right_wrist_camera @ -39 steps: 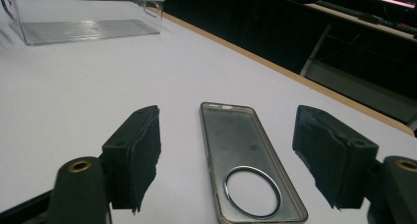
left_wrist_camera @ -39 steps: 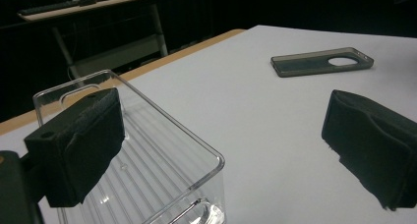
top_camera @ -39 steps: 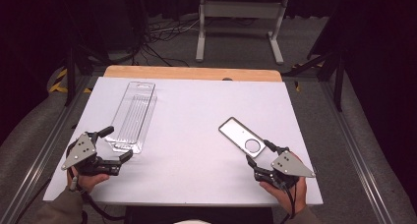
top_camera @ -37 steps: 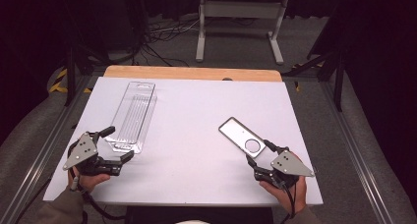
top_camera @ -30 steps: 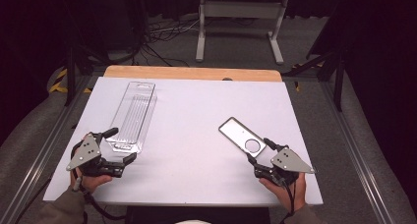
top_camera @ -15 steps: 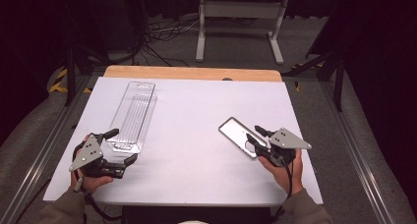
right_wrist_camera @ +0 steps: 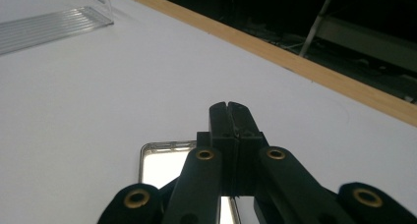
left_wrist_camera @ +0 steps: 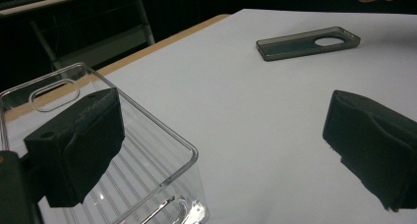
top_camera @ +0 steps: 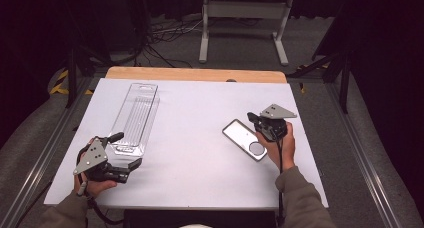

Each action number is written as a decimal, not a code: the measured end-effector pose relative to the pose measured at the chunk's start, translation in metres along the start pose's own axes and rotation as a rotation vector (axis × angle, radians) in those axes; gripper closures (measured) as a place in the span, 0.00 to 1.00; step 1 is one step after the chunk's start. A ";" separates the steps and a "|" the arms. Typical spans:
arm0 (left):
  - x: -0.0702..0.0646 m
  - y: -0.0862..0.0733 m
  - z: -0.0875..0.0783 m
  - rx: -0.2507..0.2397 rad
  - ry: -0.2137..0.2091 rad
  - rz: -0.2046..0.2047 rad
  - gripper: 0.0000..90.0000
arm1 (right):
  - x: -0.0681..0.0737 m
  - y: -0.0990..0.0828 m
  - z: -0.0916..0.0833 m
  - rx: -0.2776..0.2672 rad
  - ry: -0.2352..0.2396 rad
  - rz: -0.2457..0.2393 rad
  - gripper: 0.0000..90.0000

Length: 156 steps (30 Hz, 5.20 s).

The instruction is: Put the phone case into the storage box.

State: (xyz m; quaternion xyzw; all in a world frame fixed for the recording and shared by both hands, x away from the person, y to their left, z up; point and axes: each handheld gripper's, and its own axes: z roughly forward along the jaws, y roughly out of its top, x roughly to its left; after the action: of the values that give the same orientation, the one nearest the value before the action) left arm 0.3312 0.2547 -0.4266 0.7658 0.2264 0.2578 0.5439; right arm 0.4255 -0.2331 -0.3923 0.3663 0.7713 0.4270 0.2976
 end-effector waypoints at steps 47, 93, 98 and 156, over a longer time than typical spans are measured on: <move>0.000 -0.004 0.004 0.024 -0.040 -0.002 0.04 | 0.010 -0.008 0.092 0.401 0.079 0.002 1.00; -0.004 -0.003 0.007 0.050 -0.044 -0.012 0.04 | 0.070 -0.052 -0.011 0.402 0.297 -0.125 1.00; -0.004 -0.003 0.006 0.056 -0.045 -0.009 0.04 | 0.066 -0.060 -0.021 0.389 0.295 -0.109 1.00; -0.005 -0.002 0.008 0.066 -0.050 0.009 0.04 | 0.030 -0.032 -0.051 0.178 0.089 -0.093 0.31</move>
State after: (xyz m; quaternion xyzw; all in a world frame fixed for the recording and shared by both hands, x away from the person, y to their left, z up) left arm 0.3330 0.2464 -0.4319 0.7904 0.2177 0.2334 0.5229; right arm 0.3600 -0.2426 -0.4013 0.3357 0.8348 0.3585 0.2487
